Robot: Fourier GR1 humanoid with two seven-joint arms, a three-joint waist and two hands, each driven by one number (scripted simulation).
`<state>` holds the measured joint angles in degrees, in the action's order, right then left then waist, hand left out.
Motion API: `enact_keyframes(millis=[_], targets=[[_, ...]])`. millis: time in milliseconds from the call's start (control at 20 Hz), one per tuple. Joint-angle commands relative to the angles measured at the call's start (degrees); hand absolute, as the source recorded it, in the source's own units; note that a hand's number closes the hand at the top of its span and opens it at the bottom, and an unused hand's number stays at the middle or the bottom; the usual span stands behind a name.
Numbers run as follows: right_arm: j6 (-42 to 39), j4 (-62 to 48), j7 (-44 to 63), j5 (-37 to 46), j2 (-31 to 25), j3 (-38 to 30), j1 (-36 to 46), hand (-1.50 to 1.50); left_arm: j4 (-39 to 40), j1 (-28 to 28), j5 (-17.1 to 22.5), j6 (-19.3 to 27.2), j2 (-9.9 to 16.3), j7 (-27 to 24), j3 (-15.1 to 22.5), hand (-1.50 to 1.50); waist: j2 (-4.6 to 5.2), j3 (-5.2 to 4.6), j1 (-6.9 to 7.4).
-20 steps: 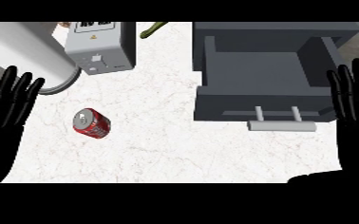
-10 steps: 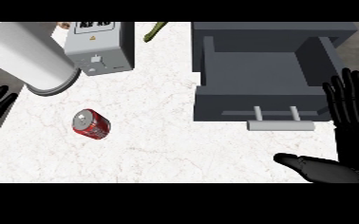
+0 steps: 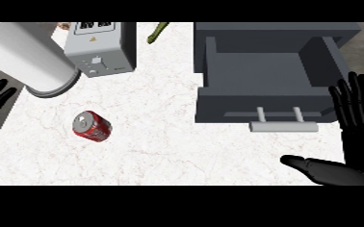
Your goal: Pick up the can, place it into the drawer and close the drawer
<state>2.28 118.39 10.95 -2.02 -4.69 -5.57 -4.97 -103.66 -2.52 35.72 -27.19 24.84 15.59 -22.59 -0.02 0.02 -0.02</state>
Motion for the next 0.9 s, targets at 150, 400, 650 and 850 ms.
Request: enact_keyframes(millis=[150, 400, 650, 850], targets=[[-3.48, 0.33, -3.30, -3.90, -0.58, -3.08, -3.78, -1.50, 4.69, 0.48, -10.75, -1.76, -5.37, -4.31, 4.37, -1.50, 0.02, -0.01, -0.30], [-2.93, 0.37, -4.03, -1.05, 0.79, -1.81, -4.03, -1.50, 7.39, -2.73, -14.70, -5.30, -6.73, -9.40, 3.21, -1.50, -0.01, -0.02, -0.03], [-3.57, 0.20, -2.93, -2.56, -0.86, -4.76, -1.85, -1.50, 14.64, -2.88, -23.46, -4.43, -10.32, -18.21, 5.17, -1.50, 0.03, -0.03, -0.04], [-5.22, 3.75, -1.25, -5.16, -1.74, -6.80, -3.48, -1.50, 18.31, -2.22, -30.24, -1.58, -12.71, -22.92, 7.94, -1.50, 0.01, -0.03, -0.16]])
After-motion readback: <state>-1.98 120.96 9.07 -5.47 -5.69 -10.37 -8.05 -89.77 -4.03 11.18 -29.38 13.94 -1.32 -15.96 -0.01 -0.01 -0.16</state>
